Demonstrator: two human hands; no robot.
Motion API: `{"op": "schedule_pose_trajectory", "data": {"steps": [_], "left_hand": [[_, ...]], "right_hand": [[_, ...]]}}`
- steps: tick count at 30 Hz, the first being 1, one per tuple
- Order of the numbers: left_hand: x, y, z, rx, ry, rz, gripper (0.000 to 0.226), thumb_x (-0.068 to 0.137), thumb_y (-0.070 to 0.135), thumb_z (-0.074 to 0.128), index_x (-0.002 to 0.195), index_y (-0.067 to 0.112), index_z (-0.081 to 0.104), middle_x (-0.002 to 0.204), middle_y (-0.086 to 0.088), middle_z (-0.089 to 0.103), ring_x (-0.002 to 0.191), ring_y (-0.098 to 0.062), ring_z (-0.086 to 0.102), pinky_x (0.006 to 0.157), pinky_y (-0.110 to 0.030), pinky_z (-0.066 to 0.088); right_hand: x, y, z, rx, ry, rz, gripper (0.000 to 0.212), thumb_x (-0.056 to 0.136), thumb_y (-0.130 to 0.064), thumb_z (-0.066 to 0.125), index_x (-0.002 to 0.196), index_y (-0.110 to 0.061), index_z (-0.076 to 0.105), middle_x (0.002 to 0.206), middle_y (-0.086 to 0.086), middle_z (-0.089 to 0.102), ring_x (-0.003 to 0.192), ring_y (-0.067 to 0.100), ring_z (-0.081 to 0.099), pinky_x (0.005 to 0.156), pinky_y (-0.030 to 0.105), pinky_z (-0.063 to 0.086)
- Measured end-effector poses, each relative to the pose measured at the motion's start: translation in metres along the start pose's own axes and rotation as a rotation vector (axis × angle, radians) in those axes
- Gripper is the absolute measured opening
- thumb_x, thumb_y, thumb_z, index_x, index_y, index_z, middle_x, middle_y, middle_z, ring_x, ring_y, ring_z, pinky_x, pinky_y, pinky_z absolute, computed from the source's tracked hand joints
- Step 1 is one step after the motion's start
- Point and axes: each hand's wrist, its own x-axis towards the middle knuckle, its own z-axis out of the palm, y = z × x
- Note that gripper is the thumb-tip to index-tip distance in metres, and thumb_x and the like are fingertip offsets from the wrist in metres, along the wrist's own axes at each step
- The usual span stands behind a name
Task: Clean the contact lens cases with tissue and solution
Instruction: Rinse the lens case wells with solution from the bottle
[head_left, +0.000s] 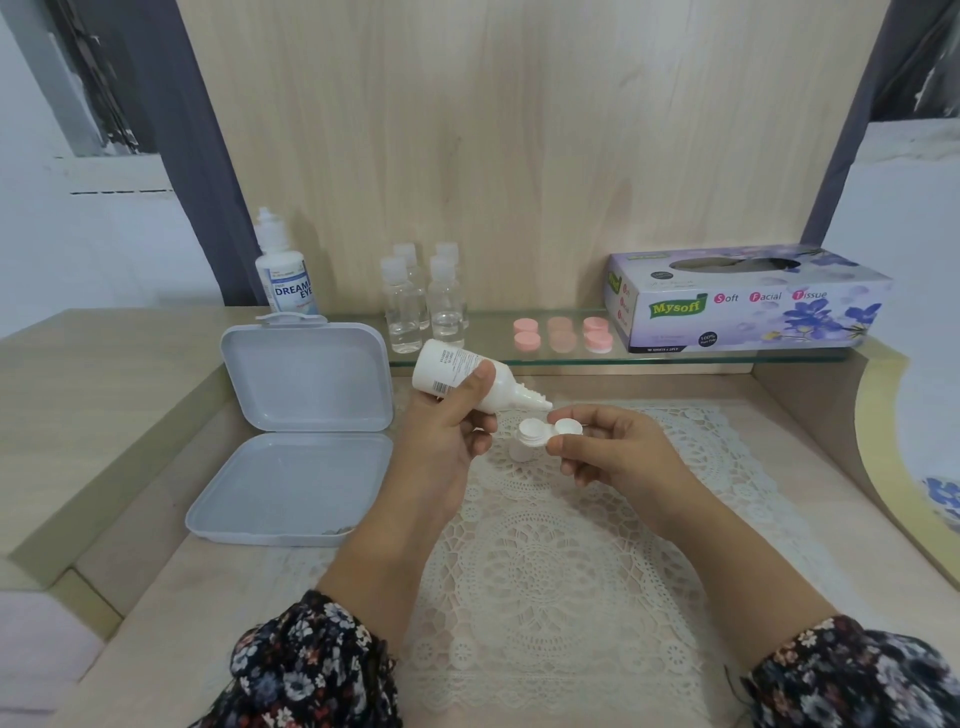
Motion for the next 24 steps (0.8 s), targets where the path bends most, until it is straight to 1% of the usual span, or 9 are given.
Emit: {"op": "schedule_pose_trajectory", "data": {"steps": [2,5,8,12,15,18,21,24], "left_hand": [[-0.001,-0.0009,0.0009,0.034,-0.027,0.017,0.031,0.071,0.033,0.072,0.093,0.014,0.06,0.071,-0.002,0.061,0.052,-0.01,0.048,0.044,-0.019,0.034],[-0.0008,-0.0037,0.0011,0.061,-0.045,0.025,0.034,0.073,0.034,0.078,0.093,0.012,0.063,0.072,-0.002,0.061,0.053,-0.009,0.047,0.044,-0.019,0.033],[-0.0002,-0.006,0.001,0.091,-0.049,0.026,0.026,0.075,0.033,0.071,0.091,0.014,0.063,0.07,0.0,0.061,0.053,-0.009,0.046,0.046,-0.02,0.033],[-0.0004,-0.0063,0.0021,0.11,-0.049,0.028,0.026,0.075,0.033,0.07,0.092,0.014,0.063,0.07,0.003,0.062,0.054,-0.009,0.046,0.05,-0.022,0.032],[-0.0004,-0.0062,0.0026,0.113,-0.052,0.025,0.029,0.075,0.032,0.071,0.095,0.012,0.063,0.069,0.003,0.063,0.053,-0.008,0.046,0.047,-0.019,0.032],[-0.0008,-0.0065,0.0021,0.109,-0.067,0.03,0.026,0.077,0.031,0.074,0.093,0.013,0.063,0.068,0.002,0.063,0.053,-0.009,0.046,0.045,-0.018,0.032],[-0.0007,-0.0061,0.0025,0.11,-0.075,0.03,0.024,0.075,0.03,0.07,0.09,0.013,0.063,0.066,0.002,0.061,0.052,-0.009,0.045,0.045,-0.019,0.031],[-0.0004,-0.0063,0.0027,0.111,-0.071,0.032,0.026,0.074,0.03,0.07,0.092,0.012,0.063,0.068,0.002,0.061,0.053,-0.009,0.045,0.045,-0.019,0.031]], "right_hand": [[-0.0006,0.0002,0.0015,-0.002,-0.011,0.0,0.023,0.078,0.004,0.072,0.099,-0.005,0.07,0.063,0.004,0.067,0.052,0.012,0.059,0.049,0.02,0.048],[-0.0011,0.0005,0.0021,0.002,-0.023,-0.004,0.023,0.078,0.004,0.072,0.099,-0.006,0.069,0.065,0.004,0.068,0.053,0.013,0.059,0.049,0.021,0.048],[-0.0009,0.0006,0.0019,-0.006,-0.03,-0.003,0.024,0.079,0.004,0.072,0.101,-0.005,0.069,0.066,0.004,0.068,0.054,0.013,0.059,0.05,0.021,0.048],[-0.0011,0.0009,0.0032,-0.008,-0.038,-0.003,0.024,0.078,0.004,0.072,0.101,-0.005,0.069,0.065,0.003,0.068,0.053,0.012,0.059,0.051,0.021,0.048],[-0.0013,0.0005,0.0033,-0.009,-0.042,-0.004,0.024,0.079,0.004,0.072,0.101,-0.004,0.069,0.063,0.001,0.068,0.052,0.011,0.058,0.05,0.021,0.048],[-0.0009,0.0001,0.0037,-0.011,-0.04,-0.004,0.024,0.079,0.005,0.071,0.102,-0.003,0.068,0.061,0.001,0.067,0.051,0.011,0.058,0.05,0.021,0.048],[-0.0007,-0.0002,0.004,-0.012,-0.035,0.004,0.025,0.078,0.005,0.072,0.102,-0.002,0.068,0.061,0.001,0.067,0.051,0.011,0.058,0.05,0.021,0.047],[-0.0012,0.0,0.0037,-0.009,-0.035,0.004,0.024,0.078,0.005,0.072,0.101,-0.002,0.068,0.062,0.002,0.067,0.051,0.011,0.058,0.05,0.021,0.048]]}}
